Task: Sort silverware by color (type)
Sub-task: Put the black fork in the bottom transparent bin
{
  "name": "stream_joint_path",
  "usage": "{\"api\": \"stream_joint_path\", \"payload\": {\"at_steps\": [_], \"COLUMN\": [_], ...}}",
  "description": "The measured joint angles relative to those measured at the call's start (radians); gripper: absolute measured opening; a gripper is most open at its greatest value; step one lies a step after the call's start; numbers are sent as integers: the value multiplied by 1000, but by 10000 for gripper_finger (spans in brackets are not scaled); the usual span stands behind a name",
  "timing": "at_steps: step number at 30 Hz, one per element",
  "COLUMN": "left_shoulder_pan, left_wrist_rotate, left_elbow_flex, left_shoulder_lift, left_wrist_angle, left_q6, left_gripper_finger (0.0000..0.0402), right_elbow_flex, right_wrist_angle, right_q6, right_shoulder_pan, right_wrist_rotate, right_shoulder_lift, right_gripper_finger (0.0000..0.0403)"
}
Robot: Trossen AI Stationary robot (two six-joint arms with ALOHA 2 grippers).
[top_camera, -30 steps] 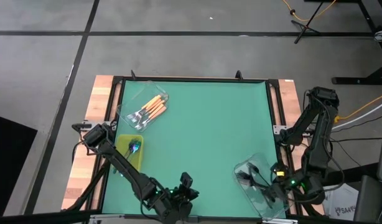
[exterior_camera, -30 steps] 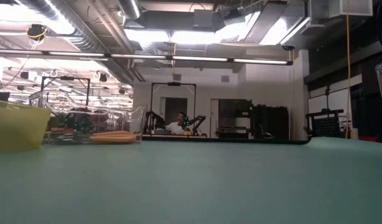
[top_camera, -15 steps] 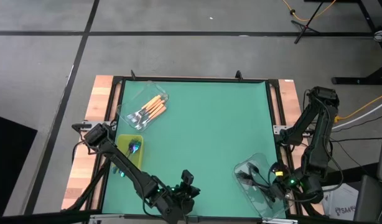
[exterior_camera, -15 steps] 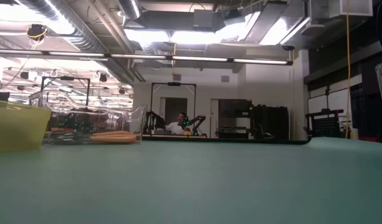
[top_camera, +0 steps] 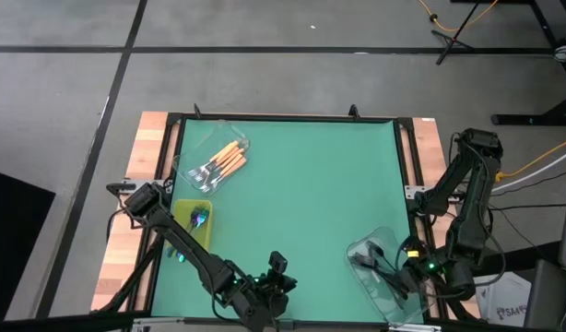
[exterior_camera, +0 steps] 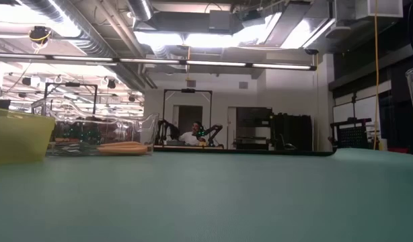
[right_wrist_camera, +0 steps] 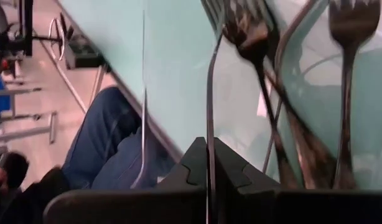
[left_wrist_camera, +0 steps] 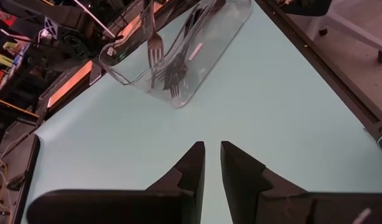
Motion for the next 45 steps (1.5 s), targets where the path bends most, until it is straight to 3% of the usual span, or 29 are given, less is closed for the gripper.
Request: {"api": "stream_joint_path", "payload": {"at_steps": [5,17,37,45], "left_shoulder_pan": [0,1,1,1], "left_wrist_rotate": [0,0,0,0], "left_elbow_flex": [0,0,0,0], "left_shoulder_lift": [0,0,0,0], "left_wrist_angle": [0,0,0,0], "left_q6": [0,-1,1,1], "left_gripper_finger": [46,46,46,46], "right_elbow_flex": [0,0,0,0], "right_wrist_angle": [-24,-2,-1,-11], "right_q6": [-2,-24,-32,-50], "right_shoulder_pan": [-58,-170,-172,-172], "right_wrist_rotate": [-45,-287,-289,-290], "right_shoulder_lift": [16,63,64,64], "right_gripper_finger": [0,0,3,82]}}
